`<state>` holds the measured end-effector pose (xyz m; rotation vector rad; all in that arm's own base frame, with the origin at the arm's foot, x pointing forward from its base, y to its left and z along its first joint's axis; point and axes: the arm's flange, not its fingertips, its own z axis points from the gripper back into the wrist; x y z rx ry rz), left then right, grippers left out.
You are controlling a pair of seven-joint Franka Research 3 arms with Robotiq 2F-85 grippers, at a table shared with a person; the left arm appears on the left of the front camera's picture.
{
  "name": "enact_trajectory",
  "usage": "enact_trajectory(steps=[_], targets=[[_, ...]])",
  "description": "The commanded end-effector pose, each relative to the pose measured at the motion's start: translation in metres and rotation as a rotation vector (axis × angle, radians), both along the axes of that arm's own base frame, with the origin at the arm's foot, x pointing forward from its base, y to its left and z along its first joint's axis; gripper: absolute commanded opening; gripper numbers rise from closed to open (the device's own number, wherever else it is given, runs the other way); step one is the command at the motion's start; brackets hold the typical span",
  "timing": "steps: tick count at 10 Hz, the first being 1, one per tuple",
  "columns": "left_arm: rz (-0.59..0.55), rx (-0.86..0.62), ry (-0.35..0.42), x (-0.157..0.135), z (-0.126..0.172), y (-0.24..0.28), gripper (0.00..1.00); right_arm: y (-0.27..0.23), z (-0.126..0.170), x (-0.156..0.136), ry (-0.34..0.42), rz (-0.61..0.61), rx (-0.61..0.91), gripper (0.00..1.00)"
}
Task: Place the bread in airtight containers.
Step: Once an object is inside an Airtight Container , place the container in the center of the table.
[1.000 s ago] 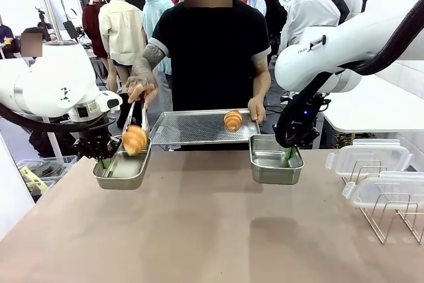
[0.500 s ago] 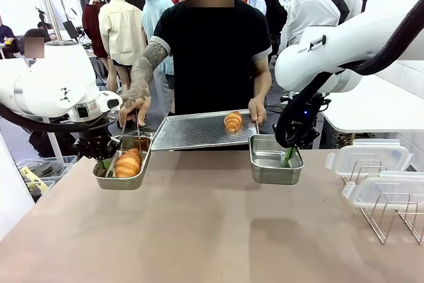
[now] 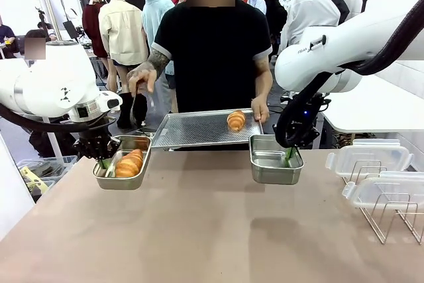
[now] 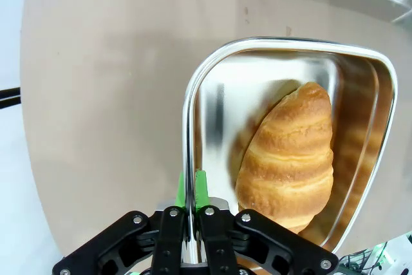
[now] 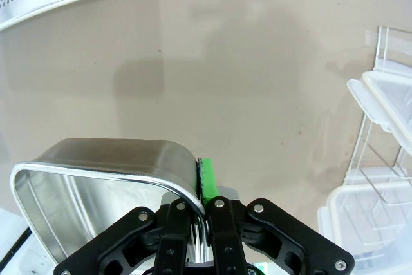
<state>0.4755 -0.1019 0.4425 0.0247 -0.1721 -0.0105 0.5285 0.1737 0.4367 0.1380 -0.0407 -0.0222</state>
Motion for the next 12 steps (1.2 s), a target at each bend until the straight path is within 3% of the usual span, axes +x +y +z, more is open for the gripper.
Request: enact_trajectory(steps=[1, 12], targets=[[0.002, -0.002, -0.012, 0.0009, 0.0027, 0.0010, 0.00, 0.0005, 0.0017, -0.0001, -0.019, -0.005, 0.004, 0.00], [0.002, -0.002, -0.012, 0.0009, 0.0027, 0.0010, 0.00, 0.0005, 0.0017, -0.0001, -0.019, -0.005, 0.004, 0.00]])
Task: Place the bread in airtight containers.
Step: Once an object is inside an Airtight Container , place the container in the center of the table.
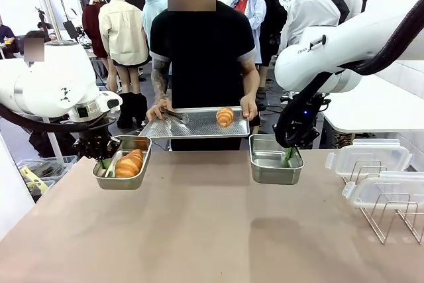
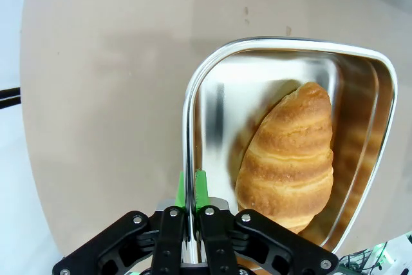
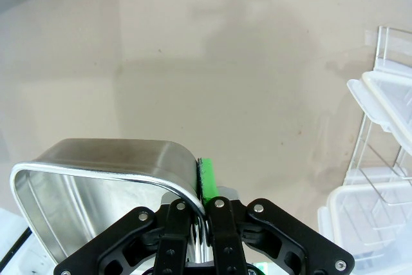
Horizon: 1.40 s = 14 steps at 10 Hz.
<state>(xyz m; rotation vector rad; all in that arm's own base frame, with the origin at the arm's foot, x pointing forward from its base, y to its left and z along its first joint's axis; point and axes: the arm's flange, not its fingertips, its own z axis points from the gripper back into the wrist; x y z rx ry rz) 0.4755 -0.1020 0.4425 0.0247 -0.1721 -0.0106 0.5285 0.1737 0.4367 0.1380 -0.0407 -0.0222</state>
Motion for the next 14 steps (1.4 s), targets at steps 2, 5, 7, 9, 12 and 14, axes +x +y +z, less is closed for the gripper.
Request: enact_trajectory(steps=[2, 5, 7, 9, 12, 14], targets=[[0.002, -0.002, -0.012, 0.001, 0.003, 0.001, 0.00, 0.001, 0.002, 0.000, -0.019, -0.005, 0.004, 0.00], [0.002, -0.002, -0.012, 0.001, 0.003, 0.001, 0.00, 0.001, 0.002, 0.000, -0.019, -0.005, 0.004, 0.00], [0.002, -0.002, -0.012, 0.001, 0.003, 0.001, 0.00, 0.001, 0.002, 0.000, -0.019, -0.005, 0.004, 0.00], [0.002, -0.002, -0.012, 0.001, 0.003, 0.001, 0.00, 0.001, 0.002, 0.000, -0.019, -0.005, 0.004, 0.00], [0.002, -0.002, -0.012, 0.001, 0.003, 0.001, 0.00, 0.001, 0.002, 0.000, -0.019, -0.005, 0.004, 0.00], [-0.004, 0.008, -0.014, 0.004, -0.012, 0.012, 0.00, 0.001, 0.002, 0.000, -0.019, -0.005, 0.004, 0.00]])
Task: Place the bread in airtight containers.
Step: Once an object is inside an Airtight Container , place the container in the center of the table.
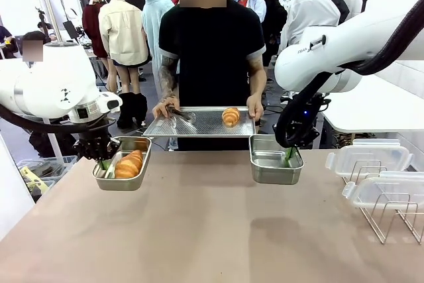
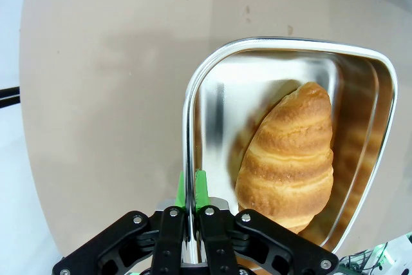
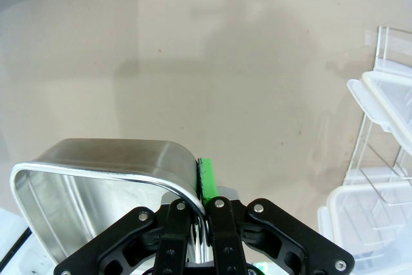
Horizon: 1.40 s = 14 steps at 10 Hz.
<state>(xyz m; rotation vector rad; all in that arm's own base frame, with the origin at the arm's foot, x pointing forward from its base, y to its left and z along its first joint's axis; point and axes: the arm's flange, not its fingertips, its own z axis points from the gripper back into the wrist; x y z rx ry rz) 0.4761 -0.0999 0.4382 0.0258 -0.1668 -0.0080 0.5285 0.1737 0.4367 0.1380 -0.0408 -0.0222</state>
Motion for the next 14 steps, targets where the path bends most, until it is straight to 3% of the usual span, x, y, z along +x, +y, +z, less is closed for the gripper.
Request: enact_trajectory(steps=[1, 7, 10, 14], targets=[[-0.027, 0.003, -0.013, 0.008, -0.022, 0.022, 0.00, 0.001, 0.002, 0.000, -0.019, -0.005, 0.004, 0.00], [-0.071, -0.020, 0.033, 0.019, -0.097, 0.051, 0.00, 0.001, 0.002, 0.000, -0.019, -0.005, 0.004, 0.00], [-0.047, -0.039, 0.065, 0.027, -0.109, 0.057, 0.00, 0.001, 0.002, 0.000, -0.019, -0.005, 0.004, 0.00], [-0.049, -0.061, 0.049, 0.015, -0.094, 0.058, 0.77, 0.001, 0.002, 0.000, -0.019, -0.005, 0.004, 0.00]])
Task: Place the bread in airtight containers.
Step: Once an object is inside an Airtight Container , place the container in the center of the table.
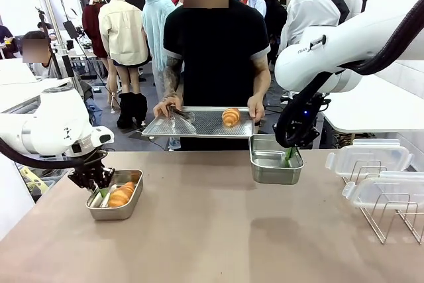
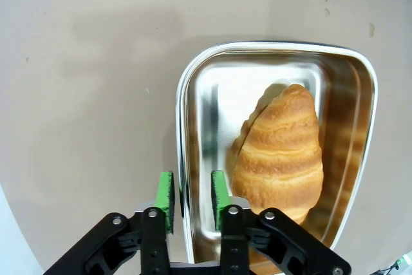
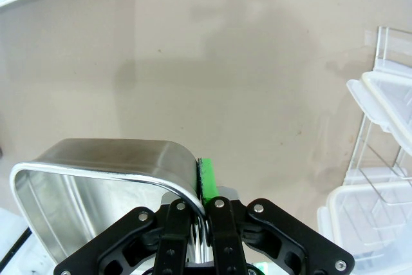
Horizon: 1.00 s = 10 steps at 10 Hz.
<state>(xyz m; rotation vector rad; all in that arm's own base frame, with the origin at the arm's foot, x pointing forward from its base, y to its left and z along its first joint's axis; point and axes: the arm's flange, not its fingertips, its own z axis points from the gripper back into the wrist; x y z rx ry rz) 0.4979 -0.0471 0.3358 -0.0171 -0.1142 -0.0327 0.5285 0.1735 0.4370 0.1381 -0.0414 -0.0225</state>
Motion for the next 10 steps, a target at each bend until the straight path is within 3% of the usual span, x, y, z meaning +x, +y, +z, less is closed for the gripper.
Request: enact_trajectory(steps=[1, 5, 8, 10], targets=[[-0.034, -0.019, -0.012, -0.012, 0.016, 0.005, 0.97, 0.001, 0.001, 0.000, -0.018, -0.005, 0.004, 0.00], [0.003, 0.064, -0.138, -0.039, 0.064, 0.015, 1.00, 0.001, 0.001, 0.000, -0.018, -0.005, 0.004, 0.00], [-0.075, 0.060, -0.112, -0.050, 0.115, 0.058, 1.00, 0.001, 0.001, 0.000, -0.018, -0.005, 0.004, 0.00], [-0.033, 0.052, -0.122, -0.049, 0.131, 0.092, 1.00, 0.001, 0.001, 0.000, -0.018, -0.005, 0.004, 0.00]])
